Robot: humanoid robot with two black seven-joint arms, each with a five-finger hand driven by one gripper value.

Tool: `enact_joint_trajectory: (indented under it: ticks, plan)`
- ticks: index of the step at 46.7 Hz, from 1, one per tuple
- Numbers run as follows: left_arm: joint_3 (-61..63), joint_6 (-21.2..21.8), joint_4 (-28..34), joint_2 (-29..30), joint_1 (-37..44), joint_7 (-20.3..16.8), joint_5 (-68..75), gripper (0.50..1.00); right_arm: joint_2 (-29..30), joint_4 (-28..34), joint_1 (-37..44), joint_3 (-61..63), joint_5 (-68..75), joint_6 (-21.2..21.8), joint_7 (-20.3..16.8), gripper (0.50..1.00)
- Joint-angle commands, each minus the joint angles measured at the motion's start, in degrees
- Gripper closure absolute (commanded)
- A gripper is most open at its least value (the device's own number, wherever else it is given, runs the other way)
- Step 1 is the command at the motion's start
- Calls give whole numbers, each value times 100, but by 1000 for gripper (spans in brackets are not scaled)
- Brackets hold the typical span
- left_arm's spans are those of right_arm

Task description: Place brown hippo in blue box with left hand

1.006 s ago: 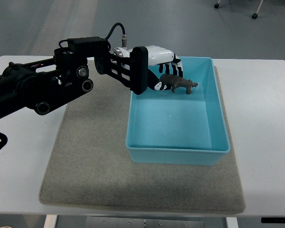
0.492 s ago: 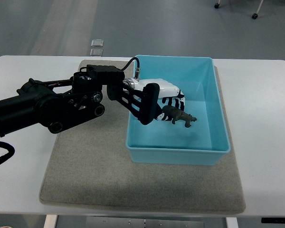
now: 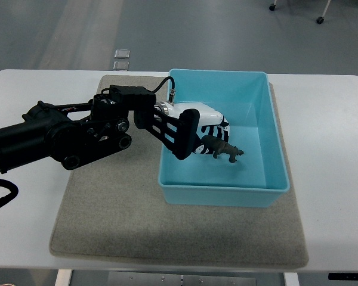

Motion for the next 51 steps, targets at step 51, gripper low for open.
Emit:
enact_joint_trajectory:
  ticks: [51]
  plan:
    - [-2698, 1755, 843, 368, 893, -80, -4482, 506, 0, 0, 0, 0, 0, 0, 0, 564]
